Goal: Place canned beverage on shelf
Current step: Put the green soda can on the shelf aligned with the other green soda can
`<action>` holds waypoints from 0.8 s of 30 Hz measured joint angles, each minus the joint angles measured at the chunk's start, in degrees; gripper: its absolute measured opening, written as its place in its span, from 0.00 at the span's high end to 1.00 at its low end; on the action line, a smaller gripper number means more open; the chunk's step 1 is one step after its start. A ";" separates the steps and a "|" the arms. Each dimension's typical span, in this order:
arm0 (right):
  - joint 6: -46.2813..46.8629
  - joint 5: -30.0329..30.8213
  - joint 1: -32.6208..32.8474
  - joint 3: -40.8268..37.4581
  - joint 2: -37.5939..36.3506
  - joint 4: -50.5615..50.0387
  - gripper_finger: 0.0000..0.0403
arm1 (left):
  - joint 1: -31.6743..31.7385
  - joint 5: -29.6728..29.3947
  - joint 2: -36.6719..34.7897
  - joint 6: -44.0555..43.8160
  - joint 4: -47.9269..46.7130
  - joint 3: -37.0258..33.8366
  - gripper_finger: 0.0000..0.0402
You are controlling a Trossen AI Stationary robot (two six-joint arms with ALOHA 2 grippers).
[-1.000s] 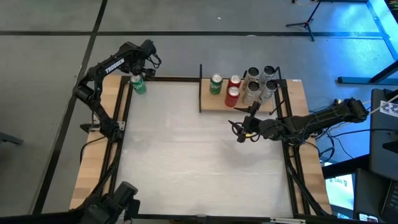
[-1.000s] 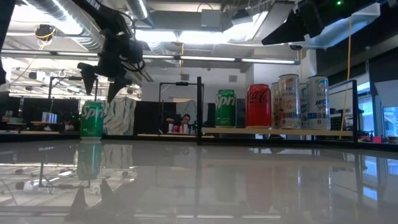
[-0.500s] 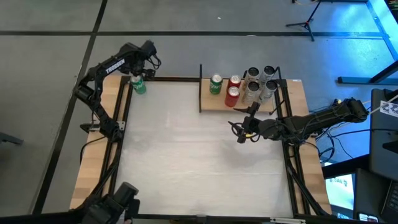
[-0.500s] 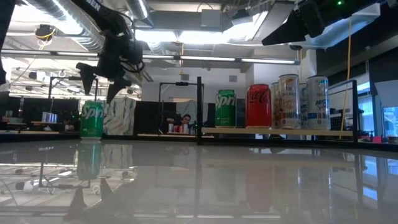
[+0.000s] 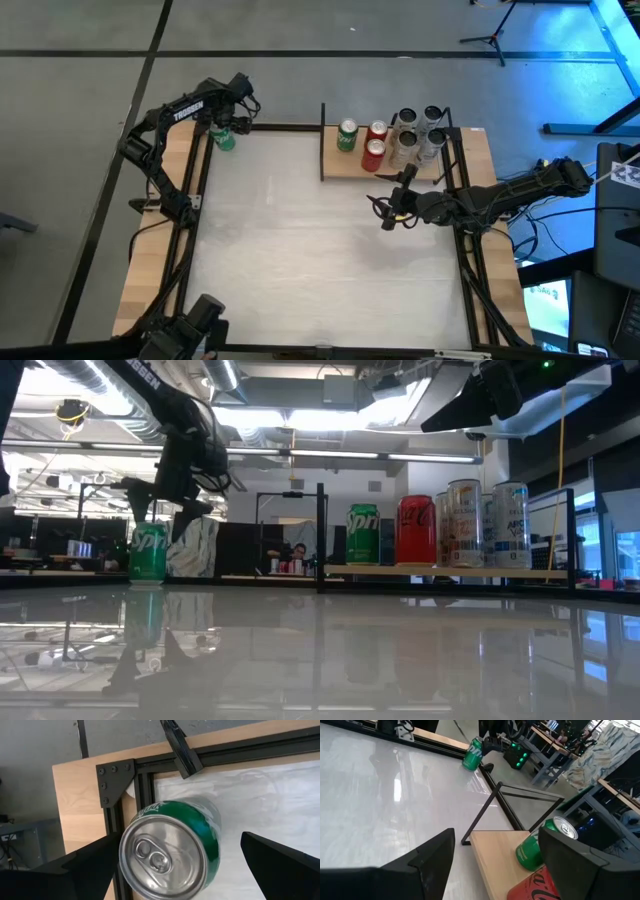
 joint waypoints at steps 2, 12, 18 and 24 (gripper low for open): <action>-0.02 -0.01 0.00 0.00 0.00 0.08 0.29 | 0.00 0.05 0.00 0.37 0.69 -0.05 0.02; -0.39 -0.01 0.00 0.00 0.00 0.02 0.29 | 0.05 2.56 0.00 4.59 0.89 -0.05 0.02; -0.39 -0.01 0.00 0.00 0.00 -0.01 0.29 | 0.33 4.54 -0.04 9.84 0.35 -0.05 0.09; -0.41 -0.01 0.00 0.02 0.00 -0.01 0.29 | 0.31 6.12 -0.12 13.64 0.02 -0.04 0.22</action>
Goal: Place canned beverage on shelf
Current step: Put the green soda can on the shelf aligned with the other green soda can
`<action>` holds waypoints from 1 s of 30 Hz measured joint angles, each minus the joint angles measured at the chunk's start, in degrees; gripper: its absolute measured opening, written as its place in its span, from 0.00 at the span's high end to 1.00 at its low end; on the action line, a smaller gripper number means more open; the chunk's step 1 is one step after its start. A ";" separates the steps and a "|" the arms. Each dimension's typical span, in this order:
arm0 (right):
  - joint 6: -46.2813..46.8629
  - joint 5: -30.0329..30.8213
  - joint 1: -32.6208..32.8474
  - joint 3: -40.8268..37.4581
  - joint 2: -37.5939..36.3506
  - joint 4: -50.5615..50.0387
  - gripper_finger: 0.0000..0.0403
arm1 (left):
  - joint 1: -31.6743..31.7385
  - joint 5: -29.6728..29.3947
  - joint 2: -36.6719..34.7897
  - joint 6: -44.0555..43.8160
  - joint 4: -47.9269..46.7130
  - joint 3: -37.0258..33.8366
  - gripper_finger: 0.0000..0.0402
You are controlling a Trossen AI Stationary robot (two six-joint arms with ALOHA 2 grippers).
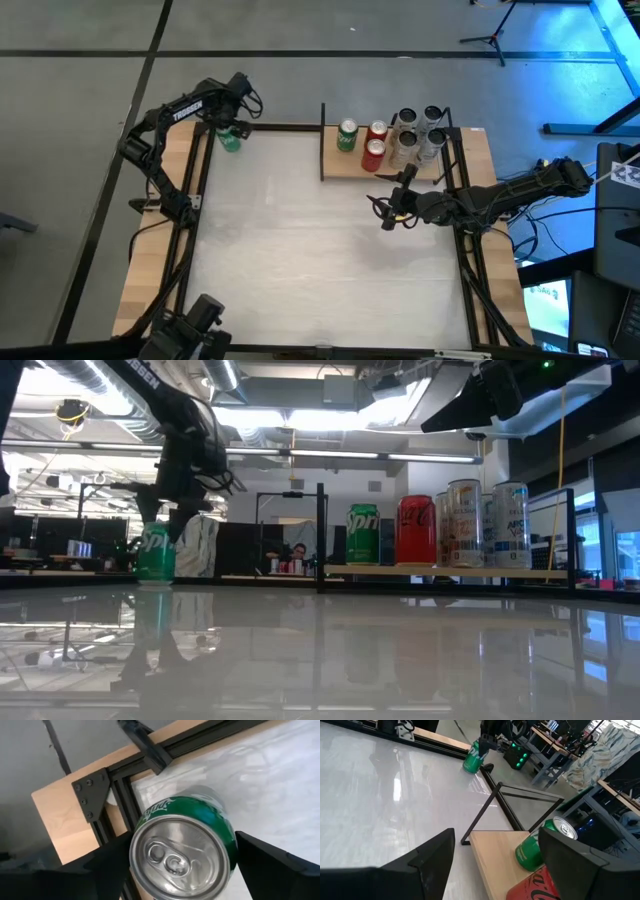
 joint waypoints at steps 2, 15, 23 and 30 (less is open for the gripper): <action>-0.02 0.00 0.00 -0.02 0.00 0.00 0.29 | -0.32 0.96 -0.07 1.89 -0.02 0.04 0.26; -0.22 -0.02 0.00 -0.02 0.00 0.00 0.29 | -9.71 4.06 -0.09 15.86 -0.08 0.12 0.30; -0.61 -0.02 0.00 -0.02 0.00 0.00 0.29 | -19.81 5.02 -0.06 16.37 1.88 0.09 0.30; -0.68 -0.02 -0.02 -0.02 0.00 0.00 0.29 | -30.07 4.82 0.06 14.82 4.54 0.01 0.30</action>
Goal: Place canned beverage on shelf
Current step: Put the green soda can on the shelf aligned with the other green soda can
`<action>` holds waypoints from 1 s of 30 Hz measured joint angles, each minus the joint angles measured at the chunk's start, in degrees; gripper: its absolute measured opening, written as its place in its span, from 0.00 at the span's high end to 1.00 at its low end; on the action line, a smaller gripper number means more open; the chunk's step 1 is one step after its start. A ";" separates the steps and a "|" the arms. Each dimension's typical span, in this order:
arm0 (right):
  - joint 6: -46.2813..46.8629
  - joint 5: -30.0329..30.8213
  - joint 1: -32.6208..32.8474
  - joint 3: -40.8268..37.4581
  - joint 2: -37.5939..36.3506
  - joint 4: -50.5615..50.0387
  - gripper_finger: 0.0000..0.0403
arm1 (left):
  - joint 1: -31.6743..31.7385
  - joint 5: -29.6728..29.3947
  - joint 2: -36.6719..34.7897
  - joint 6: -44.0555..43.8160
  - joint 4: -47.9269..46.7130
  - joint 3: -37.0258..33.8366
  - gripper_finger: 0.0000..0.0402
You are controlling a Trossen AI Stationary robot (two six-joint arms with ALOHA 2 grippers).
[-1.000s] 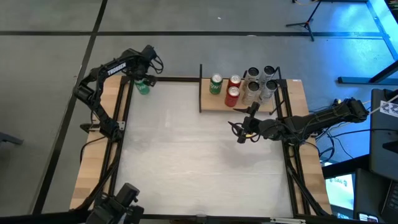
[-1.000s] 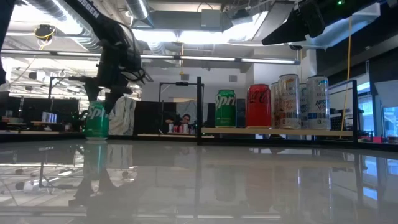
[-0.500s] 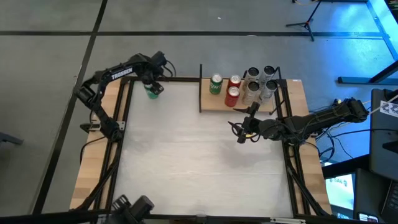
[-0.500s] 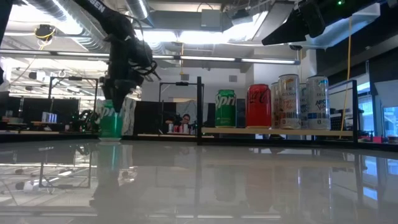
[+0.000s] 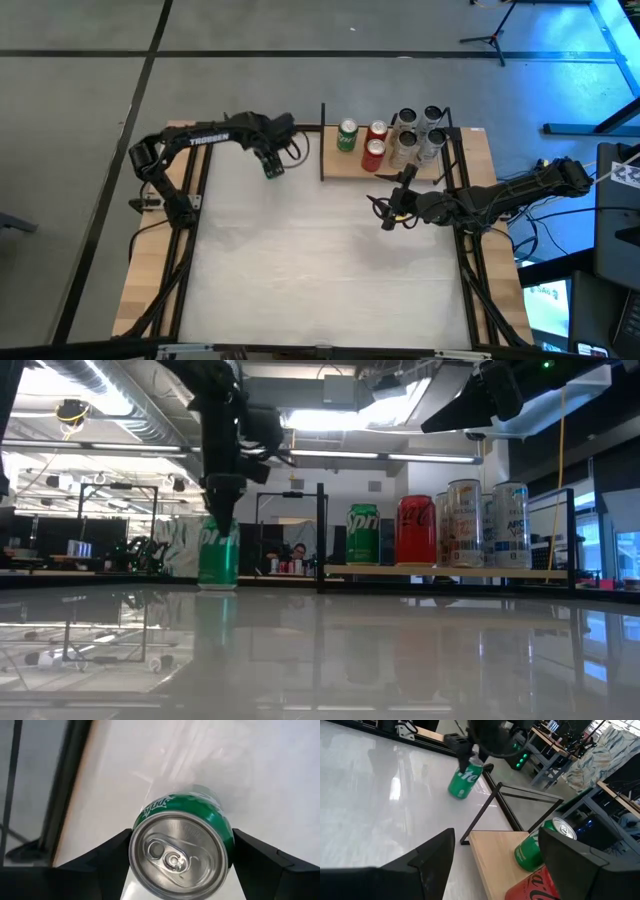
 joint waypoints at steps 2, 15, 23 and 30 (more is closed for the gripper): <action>0.00 0.00 0.02 0.00 0.00 0.02 0.29 | -2.79 0.12 0.02 -0.77 0.12 0.00 0.30; -0.20 -1.25 -0.01 0.02 0.00 0.40 0.29 | -14.46 0.41 0.07 -9.00 3.11 -0.02 0.29; -0.90 -1.51 -0.01 0.00 0.00 0.42 0.29 | -19.29 1.05 0.40 -9.57 3.86 3.64 0.31; -1.01 -1.51 -0.01 0.00 0.00 0.42 0.29 | -22.69 0.49 0.28 -8.35 1.42 12.78 0.31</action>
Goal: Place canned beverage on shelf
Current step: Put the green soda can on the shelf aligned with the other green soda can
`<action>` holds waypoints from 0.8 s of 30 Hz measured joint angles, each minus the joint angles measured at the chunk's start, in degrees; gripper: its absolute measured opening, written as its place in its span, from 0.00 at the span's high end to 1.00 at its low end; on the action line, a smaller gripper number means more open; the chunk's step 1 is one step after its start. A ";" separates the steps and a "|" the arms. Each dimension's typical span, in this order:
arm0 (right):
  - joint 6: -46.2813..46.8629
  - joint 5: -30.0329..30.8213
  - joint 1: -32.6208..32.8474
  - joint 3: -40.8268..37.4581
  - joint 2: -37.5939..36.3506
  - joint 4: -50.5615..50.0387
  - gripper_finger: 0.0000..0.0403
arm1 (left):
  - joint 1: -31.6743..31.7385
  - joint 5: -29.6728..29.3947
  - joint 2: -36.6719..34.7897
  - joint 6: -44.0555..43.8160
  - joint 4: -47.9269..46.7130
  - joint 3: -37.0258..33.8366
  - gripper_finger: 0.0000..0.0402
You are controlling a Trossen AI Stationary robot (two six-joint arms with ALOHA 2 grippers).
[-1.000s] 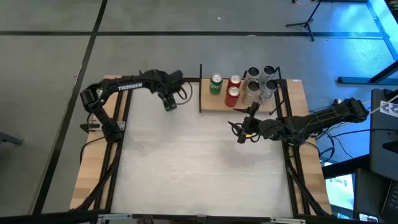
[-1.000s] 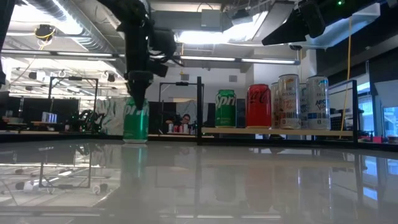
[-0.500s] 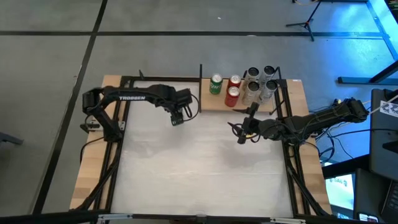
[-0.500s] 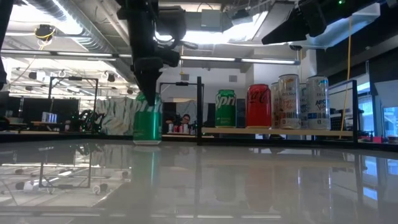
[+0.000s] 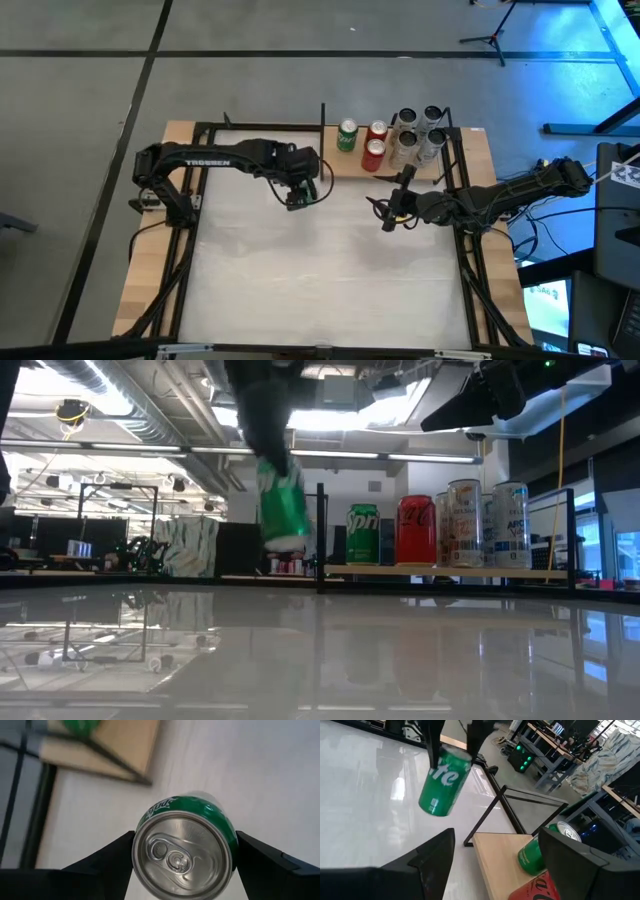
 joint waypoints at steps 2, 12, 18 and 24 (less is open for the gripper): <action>0.02 0.00 0.01 0.01 0.00 0.00 0.29 | -0.92 -0.09 0.00 0.44 -0.67 2.90 0.31; -0.02 0.00 0.00 0.00 0.00 0.26 0.29 | -3.31 1.07 0.01 5.13 0.38 14.60 0.31; -0.94 0.15 0.02 0.00 0.00 1.12 0.29 | -1.46 1.27 4.35 8.90 0.02 22.06 0.31; -1.35 0.64 0.02 0.02 -0.02 2.74 0.29 | 1.05 2.89 13.24 11.00 -4.51 32.77 0.31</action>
